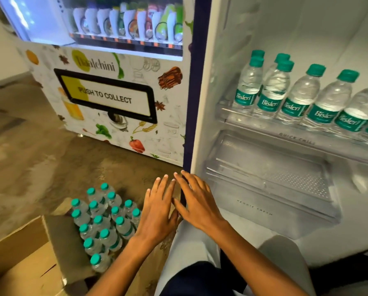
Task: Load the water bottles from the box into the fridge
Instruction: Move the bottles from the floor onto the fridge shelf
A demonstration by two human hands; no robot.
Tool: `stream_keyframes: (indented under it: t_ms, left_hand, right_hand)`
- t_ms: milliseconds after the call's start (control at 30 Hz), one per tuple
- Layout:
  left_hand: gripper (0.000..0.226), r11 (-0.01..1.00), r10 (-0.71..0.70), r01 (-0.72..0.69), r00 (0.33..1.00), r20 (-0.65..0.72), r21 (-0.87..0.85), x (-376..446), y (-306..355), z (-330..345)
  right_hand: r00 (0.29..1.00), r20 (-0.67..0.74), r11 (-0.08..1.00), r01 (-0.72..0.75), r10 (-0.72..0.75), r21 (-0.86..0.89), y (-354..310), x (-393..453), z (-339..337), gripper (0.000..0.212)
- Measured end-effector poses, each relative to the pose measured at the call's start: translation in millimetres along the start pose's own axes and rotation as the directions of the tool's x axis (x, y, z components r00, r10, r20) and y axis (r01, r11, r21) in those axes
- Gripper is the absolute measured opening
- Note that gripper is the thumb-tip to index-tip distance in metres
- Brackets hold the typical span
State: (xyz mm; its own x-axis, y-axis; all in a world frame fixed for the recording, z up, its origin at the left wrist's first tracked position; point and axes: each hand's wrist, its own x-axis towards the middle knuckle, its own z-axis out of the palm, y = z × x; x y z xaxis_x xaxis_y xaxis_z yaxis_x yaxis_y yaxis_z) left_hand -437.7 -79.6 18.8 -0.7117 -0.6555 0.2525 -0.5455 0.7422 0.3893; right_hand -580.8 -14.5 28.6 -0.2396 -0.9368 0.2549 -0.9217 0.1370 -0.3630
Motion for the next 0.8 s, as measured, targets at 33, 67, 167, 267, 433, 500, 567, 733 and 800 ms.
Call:
stream_keyframes:
  t_ms: [33,67,167,267,433,500,567,733,800]
  left_hand:
    - [0.075,0.999,-0.032,0.032,0.999,0.016,0.021,-3,-11,2]
    - [0.076,0.997,-0.065,0.064,0.997,0.032,0.044,-5,-20,5]
    - [0.076,0.985,-0.16,0.155,0.985,0.061,0.075,-13,-46,10]
    - [0.074,0.967,-0.241,0.229,0.964,0.109,0.111,-21,-75,15]
    - [0.075,0.924,-0.372,0.341,0.903,0.213,0.172,-36,-128,25]
    - [0.071,0.905,-0.42,0.384,0.875,0.242,0.185,-38,-145,24]
    - [0.067,0.885,-0.462,0.418,0.842,0.278,0.203,-37,-160,23]
    - [0.055,0.869,-0.489,0.423,0.811,0.322,0.257,-29,-187,30]
    - [0.051,0.872,-0.484,0.409,0.8,0.356,0.267,-26,-195,34]
  right_hand:
    - [1.0,0.021,1.0,0.015,-0.015,0.007,-4,4,10,0.07]
    - [0.999,0.039,1.0,0.027,-0.028,0.012,-8,8,19,0.07]
    - [0.992,0.115,0.999,0.048,-0.049,0.014,-20,21,47,0.069]
    - [0.977,0.206,0.999,0.048,-0.052,0.021,-28,32,78,0.067]
    - [0.921,0.389,0.996,0.059,-0.028,-0.067,-40,45,120,0.062]
    - [0.888,0.459,0.995,0.045,0.001,-0.088,-46,47,130,0.06]
    - [0.851,0.526,0.993,0.061,0.003,-0.104,-50,50,139,0.059]
    - [0.772,0.636,0.99,0.095,-0.009,-0.101,-59,61,165,0.065]
    - [0.742,0.671,0.987,0.115,-0.012,-0.11,-65,65,174,0.071]
